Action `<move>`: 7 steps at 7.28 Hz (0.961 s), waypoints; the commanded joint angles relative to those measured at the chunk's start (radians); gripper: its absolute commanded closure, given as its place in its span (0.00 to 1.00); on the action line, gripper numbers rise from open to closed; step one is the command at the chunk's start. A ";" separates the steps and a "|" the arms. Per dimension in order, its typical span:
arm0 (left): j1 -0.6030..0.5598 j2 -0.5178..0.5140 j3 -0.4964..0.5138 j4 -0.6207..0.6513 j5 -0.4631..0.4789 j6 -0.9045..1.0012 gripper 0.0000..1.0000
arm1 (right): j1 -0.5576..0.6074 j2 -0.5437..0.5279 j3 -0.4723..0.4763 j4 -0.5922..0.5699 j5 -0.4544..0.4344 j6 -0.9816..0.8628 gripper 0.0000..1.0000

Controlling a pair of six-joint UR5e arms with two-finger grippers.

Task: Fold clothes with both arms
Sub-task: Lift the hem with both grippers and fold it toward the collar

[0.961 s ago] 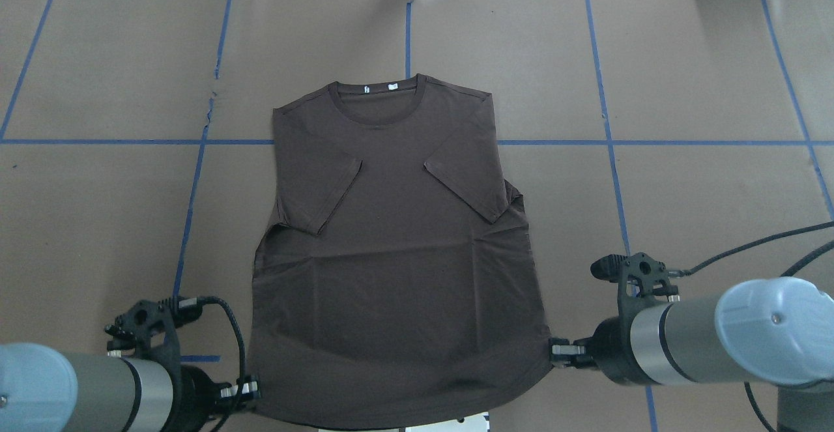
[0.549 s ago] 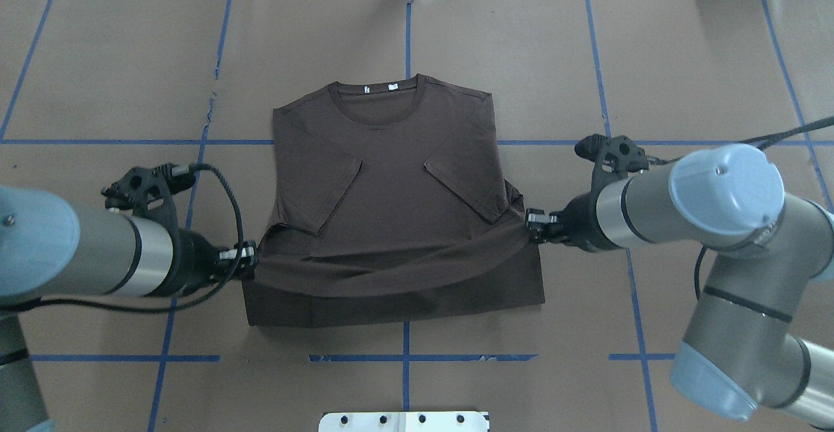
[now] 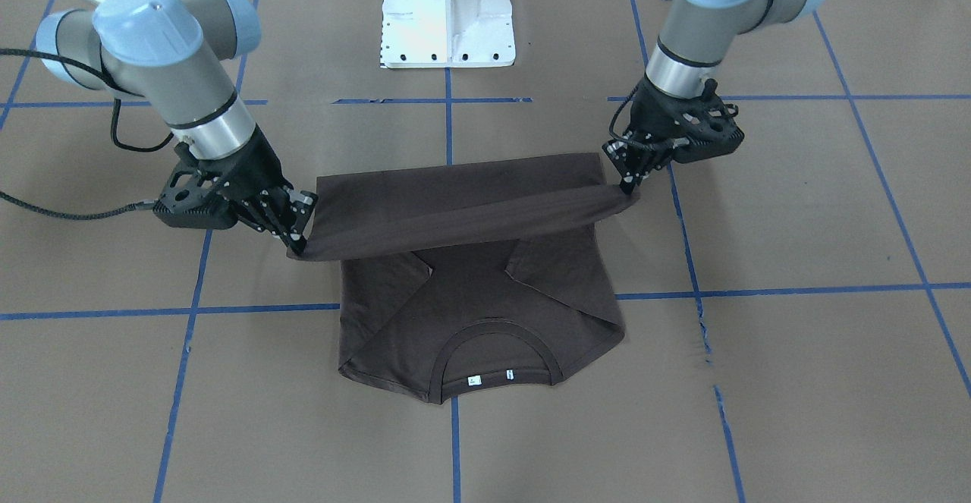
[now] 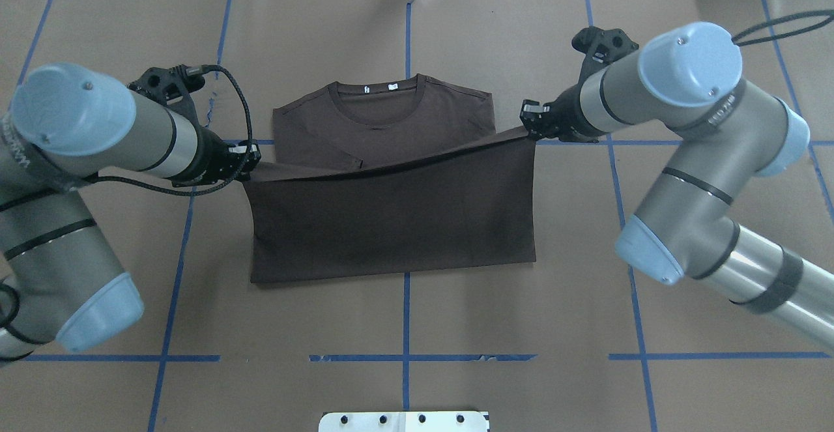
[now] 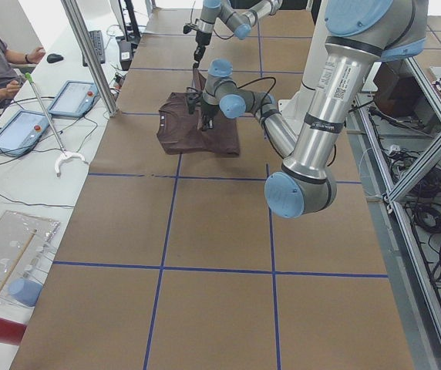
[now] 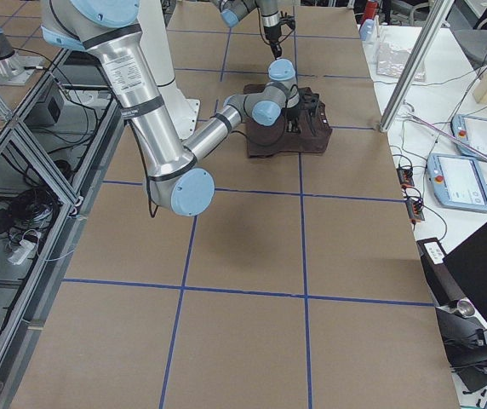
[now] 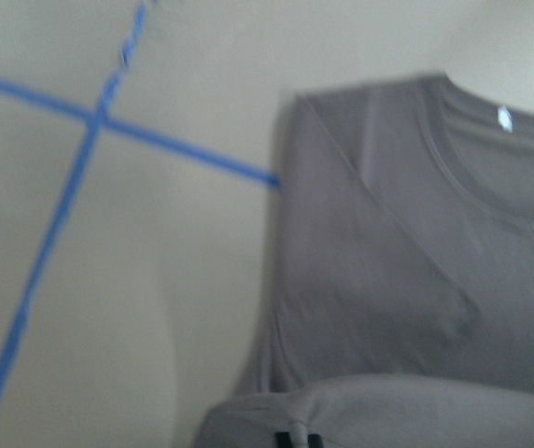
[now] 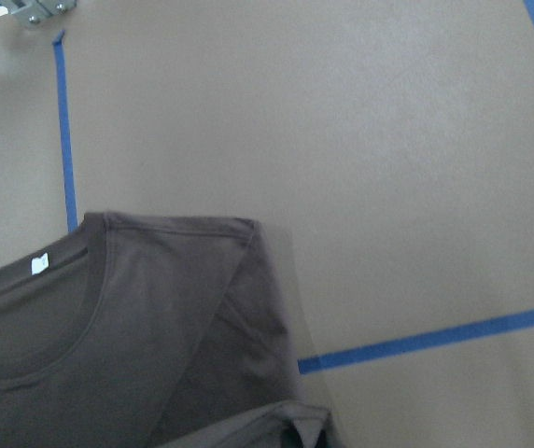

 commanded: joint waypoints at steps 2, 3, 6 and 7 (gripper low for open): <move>-0.043 -0.088 0.209 -0.132 0.001 0.023 1.00 | 0.040 0.139 -0.276 0.149 0.000 0.001 1.00; -0.043 -0.117 0.246 -0.144 0.003 0.012 1.00 | 0.042 0.187 -0.328 0.151 0.000 -0.001 1.00; -0.094 -0.165 0.383 -0.268 0.003 0.006 1.00 | 0.040 0.236 -0.414 0.190 -0.003 -0.003 1.00; -0.097 -0.167 0.400 -0.282 0.003 0.009 1.00 | 0.040 0.241 -0.450 0.239 -0.005 -0.001 1.00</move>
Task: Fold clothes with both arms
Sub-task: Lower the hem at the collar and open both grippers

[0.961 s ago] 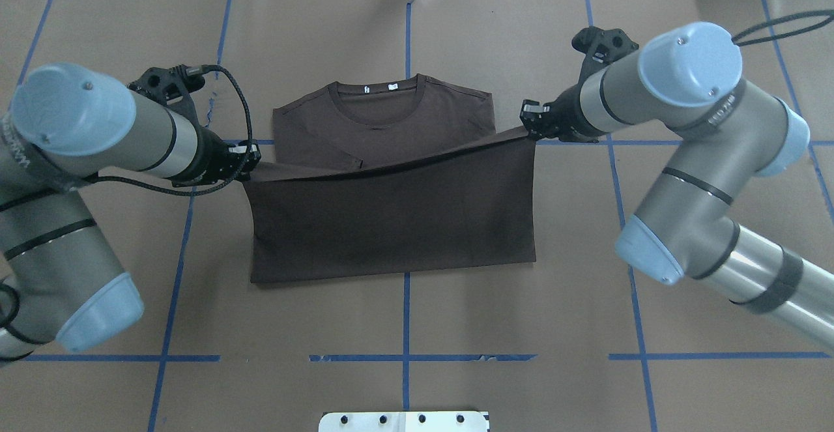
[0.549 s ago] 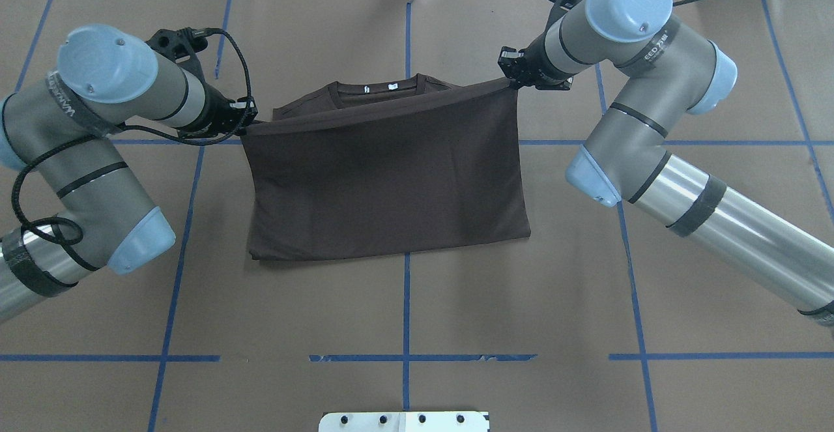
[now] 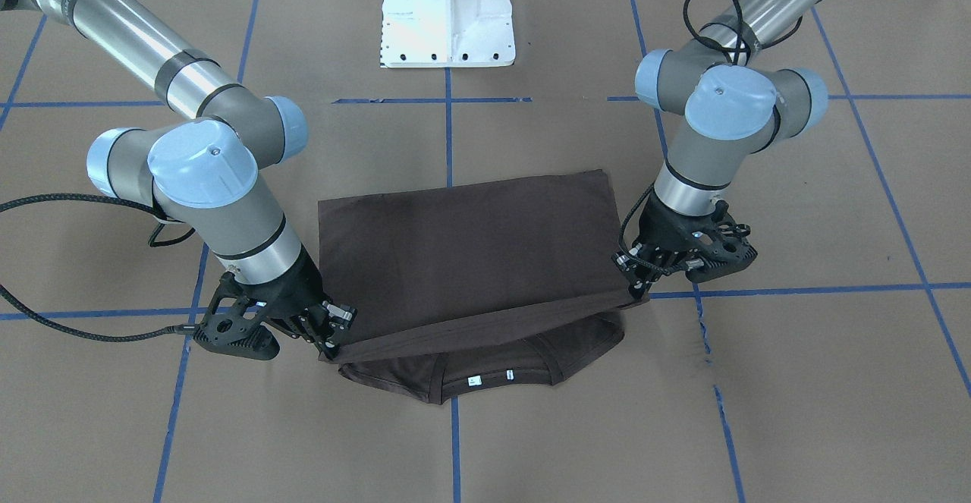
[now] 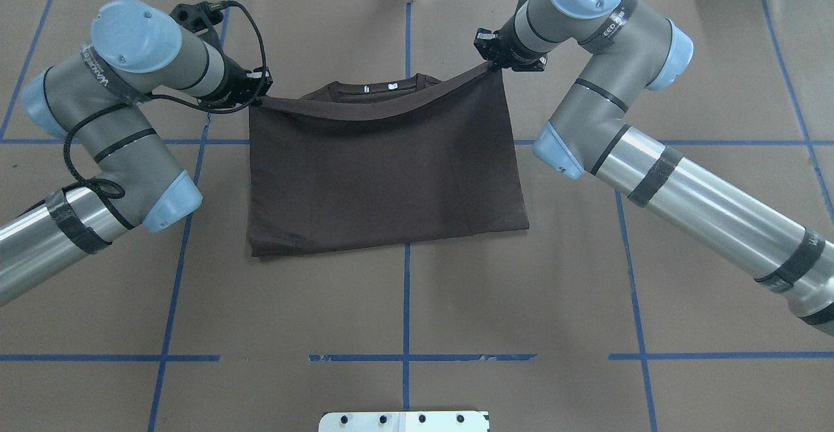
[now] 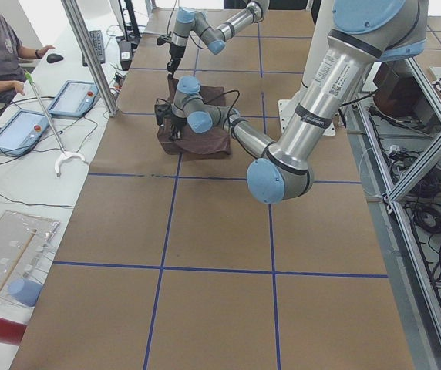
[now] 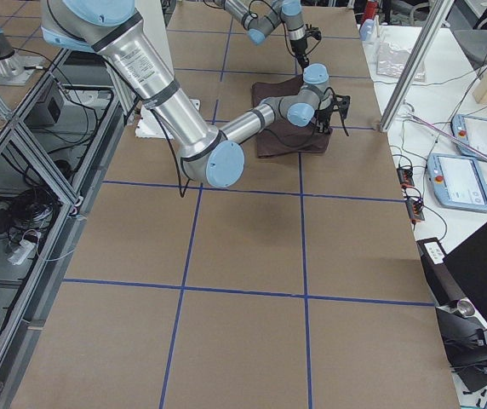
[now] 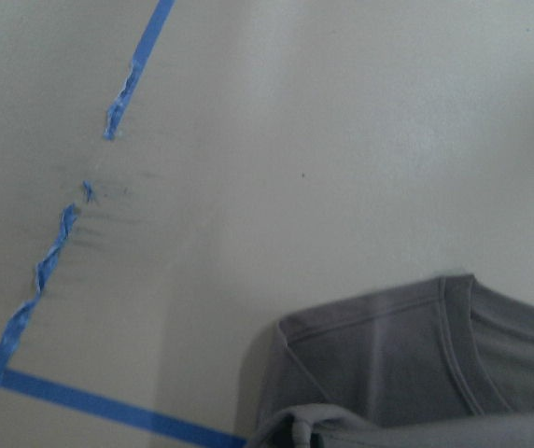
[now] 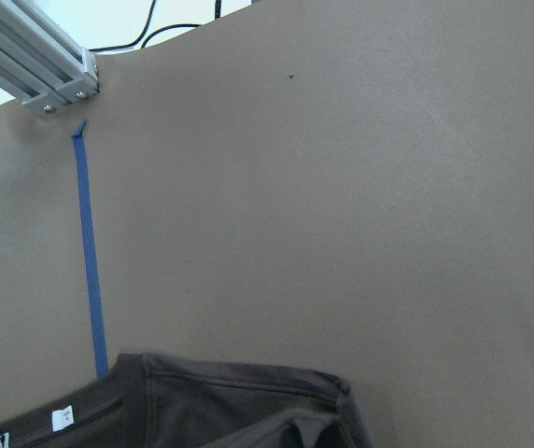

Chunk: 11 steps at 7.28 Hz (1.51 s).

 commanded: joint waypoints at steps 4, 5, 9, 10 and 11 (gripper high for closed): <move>-0.012 -0.017 0.033 -0.026 -0.002 0.004 0.76 | 0.011 0.008 -0.046 0.056 0.004 0.002 1.00; -0.011 -0.019 0.033 -0.035 -0.002 0.007 0.03 | 0.011 0.004 -0.038 0.058 0.010 0.002 0.37; -0.009 -0.023 0.025 -0.044 -0.002 0.010 0.00 | -0.013 -0.128 0.149 0.052 0.082 0.005 0.00; -0.009 -0.023 0.023 -0.043 -0.002 0.008 0.00 | -0.057 -0.254 0.278 0.046 0.087 0.007 0.00; -0.009 -0.023 0.017 -0.041 -0.002 0.007 0.00 | -0.117 -0.343 0.357 0.044 0.076 0.007 0.00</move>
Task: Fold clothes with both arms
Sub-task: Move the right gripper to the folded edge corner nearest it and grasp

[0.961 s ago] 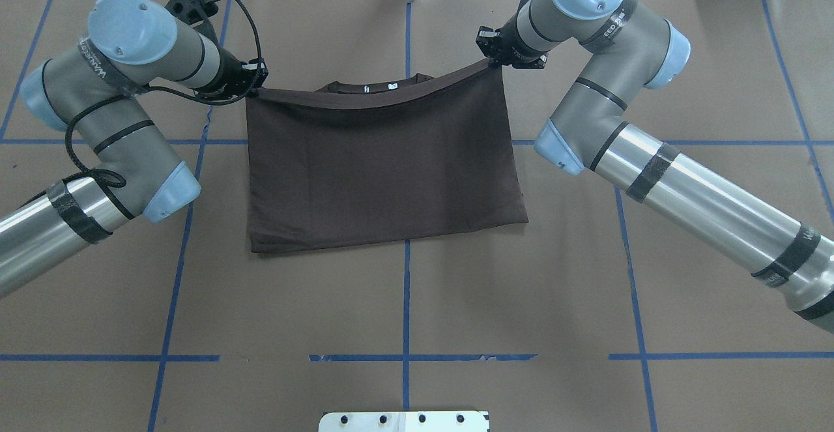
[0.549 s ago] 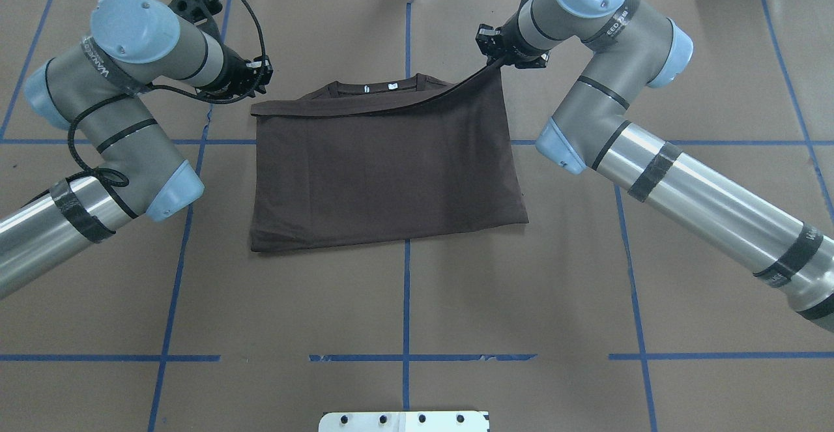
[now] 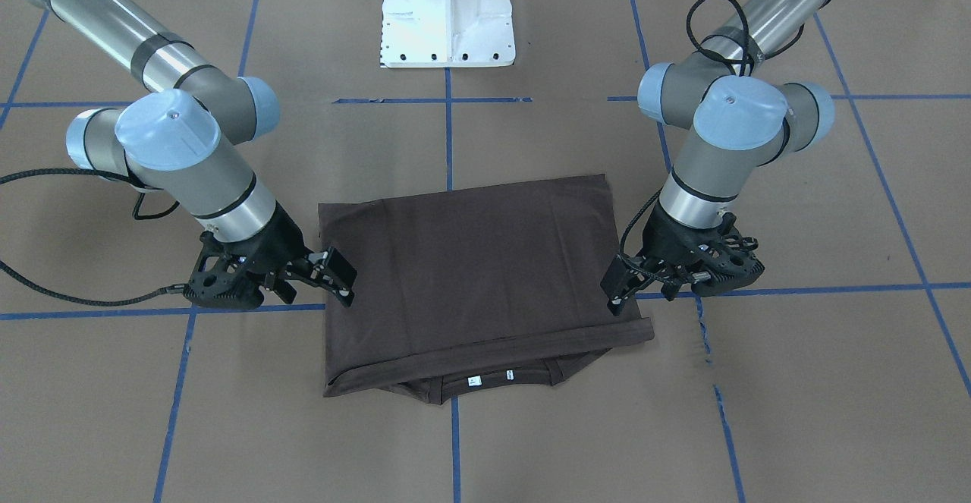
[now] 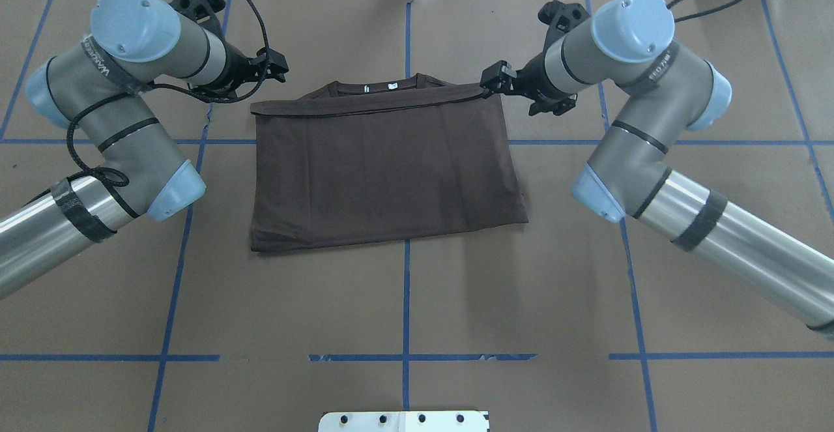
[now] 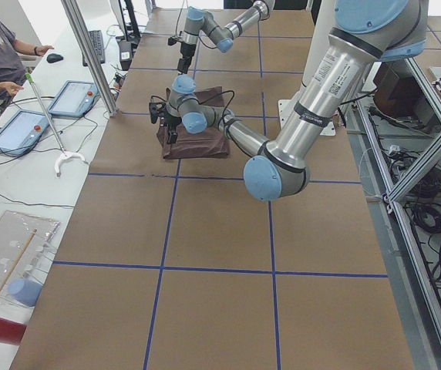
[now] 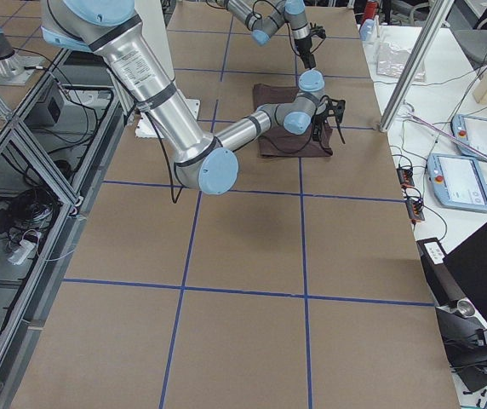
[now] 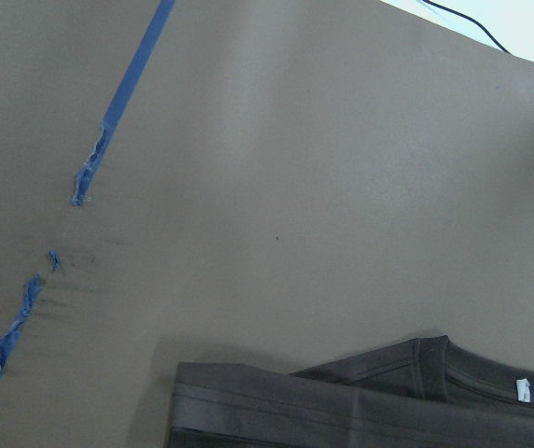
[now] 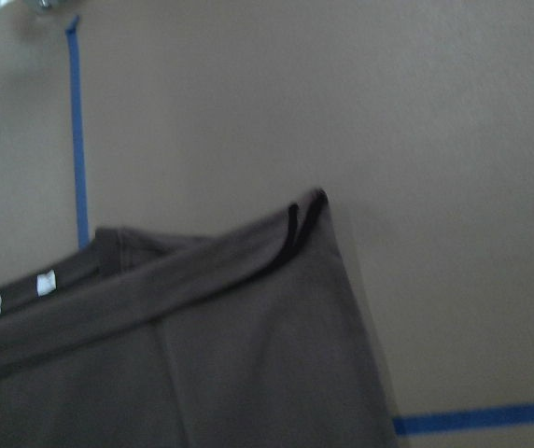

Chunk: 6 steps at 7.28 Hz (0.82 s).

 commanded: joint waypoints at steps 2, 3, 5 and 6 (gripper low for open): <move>0.000 0.001 -0.024 0.005 0.000 -0.006 0.00 | -0.139 -0.189 0.147 -0.004 -0.001 0.001 0.00; 0.000 0.003 -0.041 0.011 0.003 -0.006 0.00 | -0.164 -0.192 0.141 -0.005 -0.002 0.000 0.04; 0.000 0.008 -0.041 0.009 0.003 -0.002 0.00 | -0.168 -0.186 0.114 -0.005 -0.007 -0.016 0.60; 0.000 0.014 -0.041 0.008 0.005 0.000 0.00 | -0.159 -0.181 0.109 -0.005 -0.007 -0.017 1.00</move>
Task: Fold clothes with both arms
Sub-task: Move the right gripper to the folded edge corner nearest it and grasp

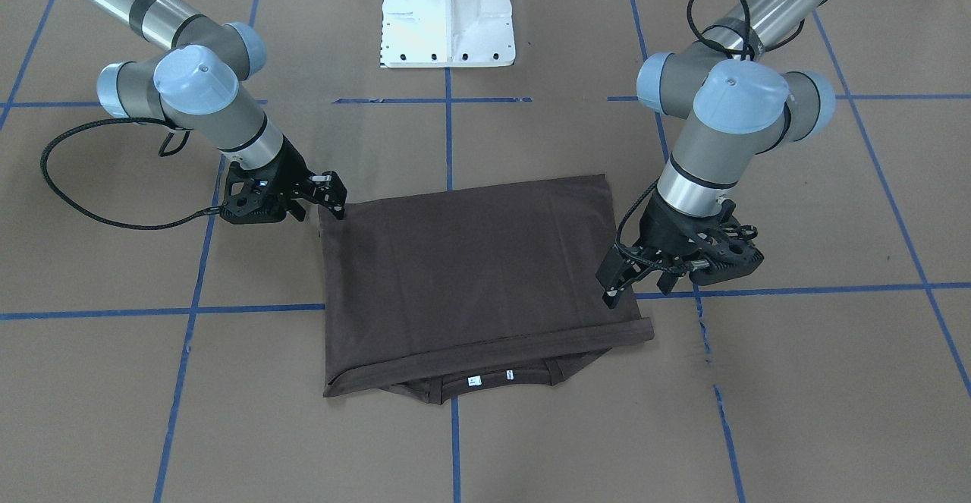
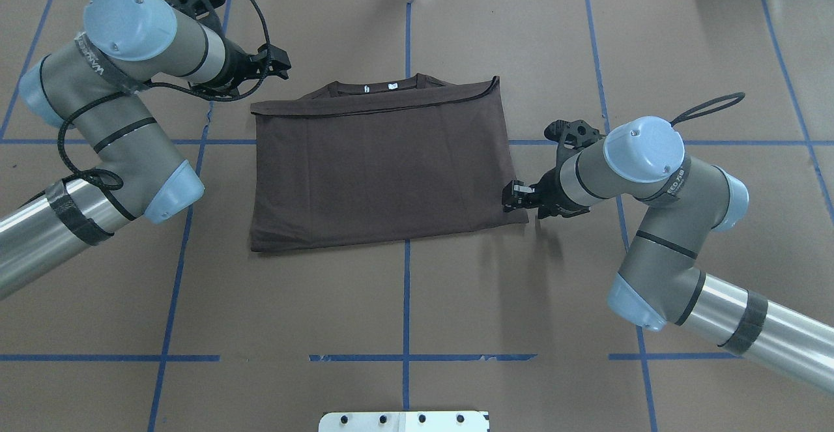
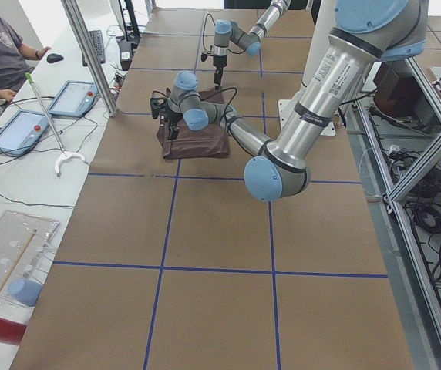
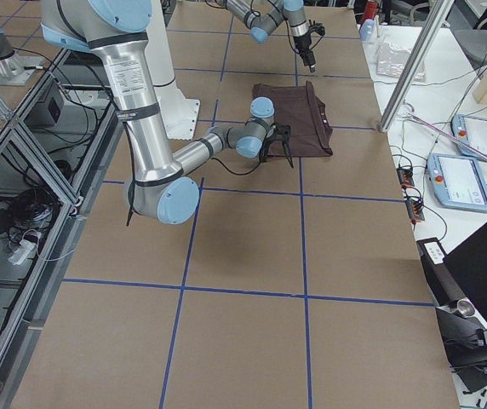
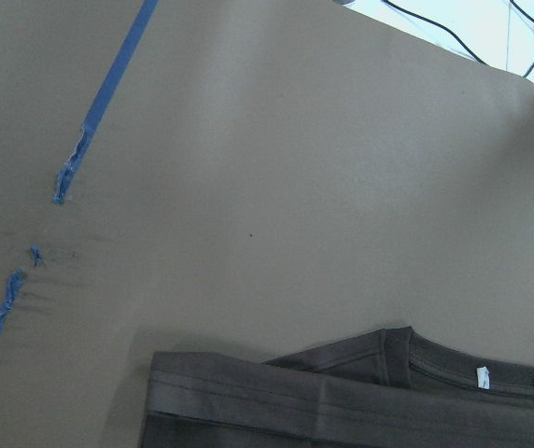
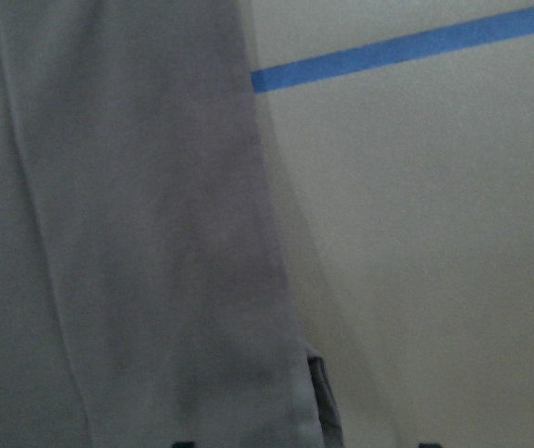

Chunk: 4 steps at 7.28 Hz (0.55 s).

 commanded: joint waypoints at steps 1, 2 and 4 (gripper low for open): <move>0.000 0.007 0.001 -0.003 0.001 0.004 0.00 | 0.006 0.007 -0.011 0.000 -0.002 -0.012 1.00; 0.000 0.007 0.002 -0.003 0.001 0.004 0.00 | 0.007 0.008 -0.009 0.000 0.004 -0.014 1.00; 0.000 0.007 0.002 -0.002 0.007 0.001 0.00 | 0.009 0.016 -0.006 0.000 0.009 -0.012 1.00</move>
